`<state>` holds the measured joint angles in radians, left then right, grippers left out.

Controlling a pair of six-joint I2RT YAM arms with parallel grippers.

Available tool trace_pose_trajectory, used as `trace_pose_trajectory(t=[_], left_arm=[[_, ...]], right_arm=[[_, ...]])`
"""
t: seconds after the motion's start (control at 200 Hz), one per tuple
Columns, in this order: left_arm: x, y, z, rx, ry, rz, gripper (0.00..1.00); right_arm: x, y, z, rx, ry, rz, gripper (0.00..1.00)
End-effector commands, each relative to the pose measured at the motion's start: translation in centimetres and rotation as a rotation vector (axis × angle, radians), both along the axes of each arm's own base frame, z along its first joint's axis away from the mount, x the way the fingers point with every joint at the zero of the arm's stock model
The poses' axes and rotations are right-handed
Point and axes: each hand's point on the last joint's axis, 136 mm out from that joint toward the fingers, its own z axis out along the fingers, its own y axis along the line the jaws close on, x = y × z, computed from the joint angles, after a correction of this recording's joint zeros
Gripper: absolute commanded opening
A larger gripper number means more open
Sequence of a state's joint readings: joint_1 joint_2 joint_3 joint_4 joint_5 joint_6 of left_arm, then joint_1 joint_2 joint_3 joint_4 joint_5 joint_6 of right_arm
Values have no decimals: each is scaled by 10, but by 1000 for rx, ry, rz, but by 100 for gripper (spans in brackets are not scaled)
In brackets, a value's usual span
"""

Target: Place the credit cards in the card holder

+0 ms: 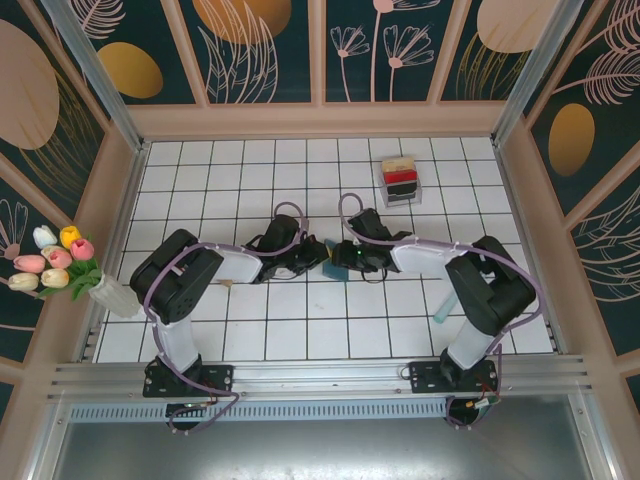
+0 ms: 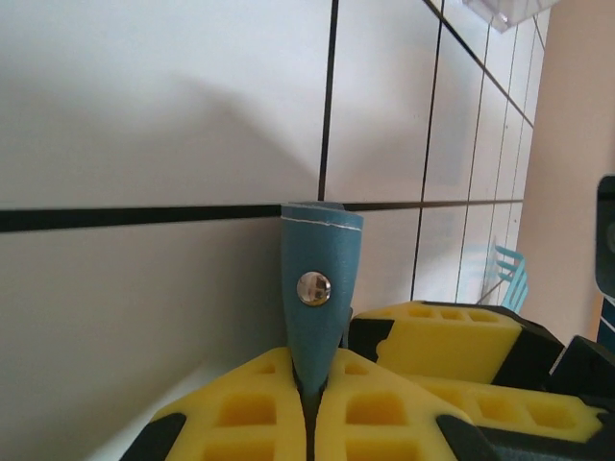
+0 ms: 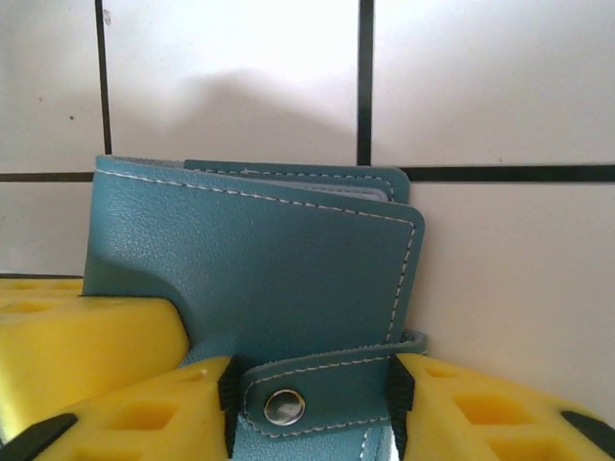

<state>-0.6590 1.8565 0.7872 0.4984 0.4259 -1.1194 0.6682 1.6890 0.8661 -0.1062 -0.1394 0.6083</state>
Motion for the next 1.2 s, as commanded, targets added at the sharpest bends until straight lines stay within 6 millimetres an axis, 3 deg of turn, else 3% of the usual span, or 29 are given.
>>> trace_pose_trajectory(t=[0.0,0.08,0.34,0.606,0.776,0.931,1.101,1.191], left_arm=[[-3,-20,35,-116,-64,-64,0],[-2,-20,38,-115,-72,-64,0],[-5,-12,33,-65,-76,-54,0],[-12,5,18,0,-54,-14,0],[-15,12,11,20,-46,-4,0],[-14,7,15,3,-57,-23,0],[-13,8,10,36,-59,-31,0],[-12,8,9,37,-57,-31,0]], right_arm=[[-22,-31,-48,-254,95,-2,42],[-25,-40,-58,-317,112,-7,29],[-21,-72,-57,-470,95,-94,10],[-18,-97,-46,-476,88,-188,0],[-12,-106,-28,-458,54,-225,0],[-3,-98,-8,-408,12,-219,4],[5,-85,12,-250,4,-219,31],[6,-75,15,-169,14,-195,35]])
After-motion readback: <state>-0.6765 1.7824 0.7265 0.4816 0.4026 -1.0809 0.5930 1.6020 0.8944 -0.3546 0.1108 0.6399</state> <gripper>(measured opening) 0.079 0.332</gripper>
